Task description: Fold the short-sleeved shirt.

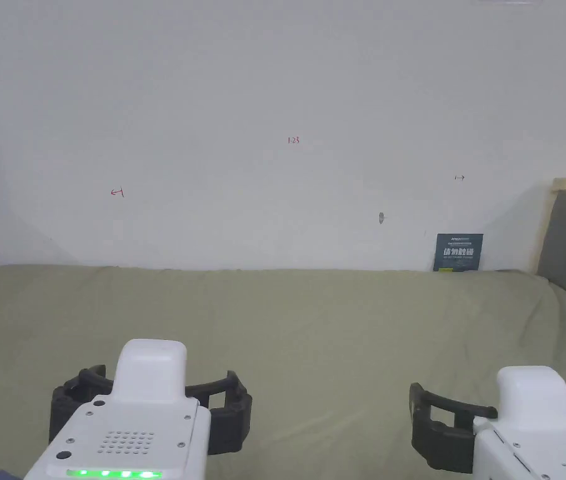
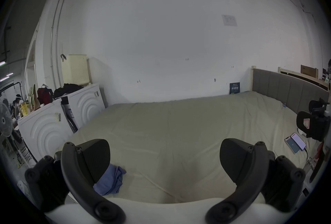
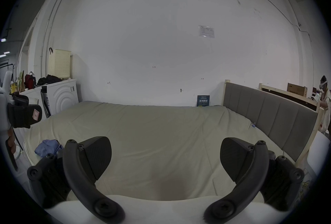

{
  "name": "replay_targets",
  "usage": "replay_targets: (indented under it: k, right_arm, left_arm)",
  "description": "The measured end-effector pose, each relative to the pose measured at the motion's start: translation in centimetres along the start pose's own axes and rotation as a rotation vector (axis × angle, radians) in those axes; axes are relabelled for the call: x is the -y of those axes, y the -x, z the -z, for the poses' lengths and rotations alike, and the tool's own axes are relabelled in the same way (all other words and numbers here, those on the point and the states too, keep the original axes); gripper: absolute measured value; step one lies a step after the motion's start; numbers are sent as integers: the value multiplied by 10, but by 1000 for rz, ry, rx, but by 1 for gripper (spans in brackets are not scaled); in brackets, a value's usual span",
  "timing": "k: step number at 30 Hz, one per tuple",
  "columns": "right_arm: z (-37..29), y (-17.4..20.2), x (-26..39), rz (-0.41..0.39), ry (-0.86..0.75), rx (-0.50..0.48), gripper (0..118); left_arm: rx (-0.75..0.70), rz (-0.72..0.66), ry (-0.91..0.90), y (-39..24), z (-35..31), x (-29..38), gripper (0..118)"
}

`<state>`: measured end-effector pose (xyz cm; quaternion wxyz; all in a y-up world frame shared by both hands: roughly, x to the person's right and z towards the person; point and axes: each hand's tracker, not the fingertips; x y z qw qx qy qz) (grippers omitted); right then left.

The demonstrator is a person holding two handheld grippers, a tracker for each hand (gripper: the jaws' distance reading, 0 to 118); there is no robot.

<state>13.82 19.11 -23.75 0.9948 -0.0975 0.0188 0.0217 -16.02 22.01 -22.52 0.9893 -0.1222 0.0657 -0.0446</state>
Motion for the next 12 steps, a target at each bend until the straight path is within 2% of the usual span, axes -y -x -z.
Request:
replay_targets:
  k: [12]
  right_arm:
    - [2, 1, -4, -11, -8, -6, 118]
  left_arm:
    - [27, -17, -30, 8, -4, -6, 118]
